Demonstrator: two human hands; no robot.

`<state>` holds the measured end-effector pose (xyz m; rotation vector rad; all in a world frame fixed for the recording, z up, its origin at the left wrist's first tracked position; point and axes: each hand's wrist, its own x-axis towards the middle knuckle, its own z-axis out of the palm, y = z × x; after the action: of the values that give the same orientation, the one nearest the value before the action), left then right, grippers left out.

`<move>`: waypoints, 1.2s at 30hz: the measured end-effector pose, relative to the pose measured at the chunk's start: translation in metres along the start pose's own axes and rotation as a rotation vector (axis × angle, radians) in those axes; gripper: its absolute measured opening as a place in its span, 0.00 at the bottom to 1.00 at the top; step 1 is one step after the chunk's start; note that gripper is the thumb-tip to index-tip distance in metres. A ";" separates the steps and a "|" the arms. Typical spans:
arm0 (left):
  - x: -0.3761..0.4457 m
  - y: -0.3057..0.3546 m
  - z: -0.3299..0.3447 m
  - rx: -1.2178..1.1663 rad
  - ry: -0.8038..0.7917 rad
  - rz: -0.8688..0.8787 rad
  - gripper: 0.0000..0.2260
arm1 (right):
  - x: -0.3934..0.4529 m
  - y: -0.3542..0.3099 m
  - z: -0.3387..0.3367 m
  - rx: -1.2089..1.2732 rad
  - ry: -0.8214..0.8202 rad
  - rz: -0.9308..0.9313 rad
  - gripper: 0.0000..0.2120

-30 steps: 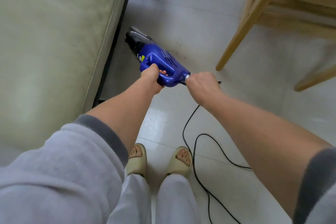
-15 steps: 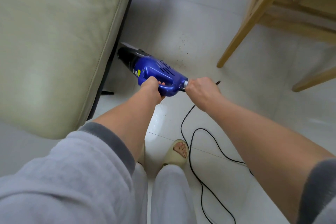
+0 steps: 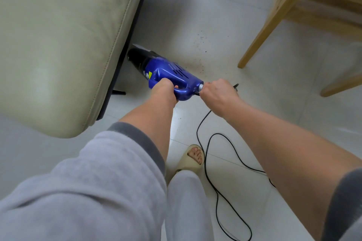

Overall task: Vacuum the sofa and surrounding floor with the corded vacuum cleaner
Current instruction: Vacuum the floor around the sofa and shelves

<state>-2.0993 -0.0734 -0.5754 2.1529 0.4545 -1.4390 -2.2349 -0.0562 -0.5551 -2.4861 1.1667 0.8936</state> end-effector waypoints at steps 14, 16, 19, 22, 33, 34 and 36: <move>0.001 -0.021 -0.038 -0.027 -0.035 0.010 0.08 | -0.018 -0.027 -0.008 -0.034 -0.005 -0.023 0.10; 0.005 -0.020 -0.041 -0.002 -0.081 0.051 0.08 | -0.018 -0.035 -0.007 -0.016 -0.005 0.005 0.11; 0.006 -0.015 -0.044 0.056 -0.132 0.101 0.06 | -0.021 -0.042 -0.005 -0.018 -0.006 0.034 0.10; 0.006 -0.020 -0.051 0.076 -0.162 0.102 0.05 | -0.025 -0.048 -0.003 -0.024 0.007 0.063 0.09; 0.008 -0.070 -0.127 -0.060 -0.170 -0.020 0.06 | -0.062 -0.109 -0.004 -0.084 -0.040 -0.043 0.11; 0.008 -0.074 -0.137 -0.058 -0.166 -0.033 0.05 | -0.066 -0.118 -0.003 -0.075 -0.046 -0.046 0.11; 0.010 -0.083 -0.154 -0.048 -0.154 -0.053 0.03 | -0.072 -0.133 0.001 -0.062 -0.051 -0.058 0.11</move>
<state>-2.0240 0.0832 -0.5556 1.9882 0.4866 -1.5930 -2.1692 0.0741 -0.5151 -2.5164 1.0600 0.9860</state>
